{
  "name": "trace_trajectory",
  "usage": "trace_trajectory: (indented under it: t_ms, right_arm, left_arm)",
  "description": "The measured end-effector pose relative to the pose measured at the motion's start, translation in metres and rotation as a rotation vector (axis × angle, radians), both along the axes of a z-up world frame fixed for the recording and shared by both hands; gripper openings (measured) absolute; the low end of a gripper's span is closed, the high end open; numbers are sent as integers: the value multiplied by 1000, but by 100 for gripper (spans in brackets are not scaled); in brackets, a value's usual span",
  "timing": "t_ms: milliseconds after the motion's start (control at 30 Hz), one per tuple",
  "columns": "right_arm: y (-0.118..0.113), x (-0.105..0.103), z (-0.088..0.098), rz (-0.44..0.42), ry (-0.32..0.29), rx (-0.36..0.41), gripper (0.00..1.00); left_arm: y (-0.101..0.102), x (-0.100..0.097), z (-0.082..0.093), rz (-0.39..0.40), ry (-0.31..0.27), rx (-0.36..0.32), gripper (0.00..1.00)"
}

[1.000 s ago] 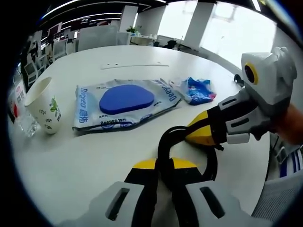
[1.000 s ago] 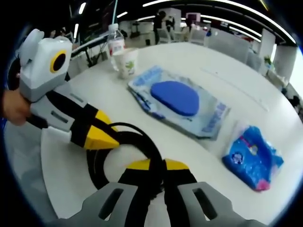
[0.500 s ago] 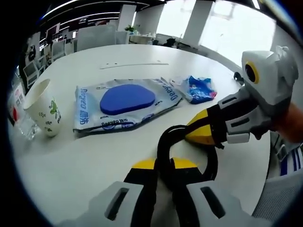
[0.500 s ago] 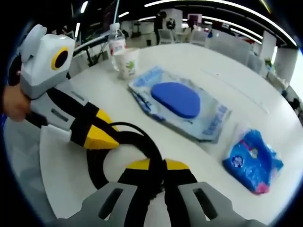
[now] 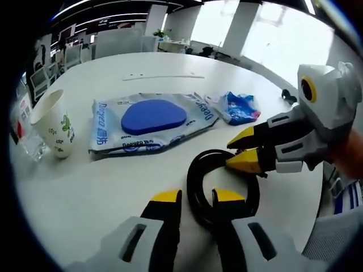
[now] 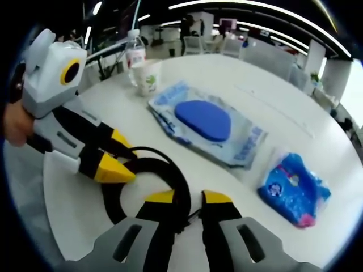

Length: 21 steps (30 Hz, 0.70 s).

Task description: Arrange the tabletop items into an orderly group along one side of the table until the central work area is clear of visible clutter.

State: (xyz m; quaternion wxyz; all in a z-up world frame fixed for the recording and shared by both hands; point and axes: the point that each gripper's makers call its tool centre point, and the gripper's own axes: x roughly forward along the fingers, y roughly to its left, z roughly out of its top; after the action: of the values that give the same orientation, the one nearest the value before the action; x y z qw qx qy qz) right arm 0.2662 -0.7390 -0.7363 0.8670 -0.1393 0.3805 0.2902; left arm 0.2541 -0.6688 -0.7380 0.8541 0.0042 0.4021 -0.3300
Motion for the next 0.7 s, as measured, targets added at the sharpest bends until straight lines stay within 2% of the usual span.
trace_trajectory:
  t_ms: [167, 433, 700]
  right_arm:
    - [-1, -1, 2, -8, 1, -1, 14]
    - [-6, 0, 1, -3, 2, -35, 11]
    - [-4, 0, 8, 2, 0, -17, 9]
  left_arm:
    - [0, -2, 3, -5, -5, -1, 26]
    - [2, -7, 7, -9, -21, 4, 20]
    - [1, -6, 11, -13, -22, -3, 18]
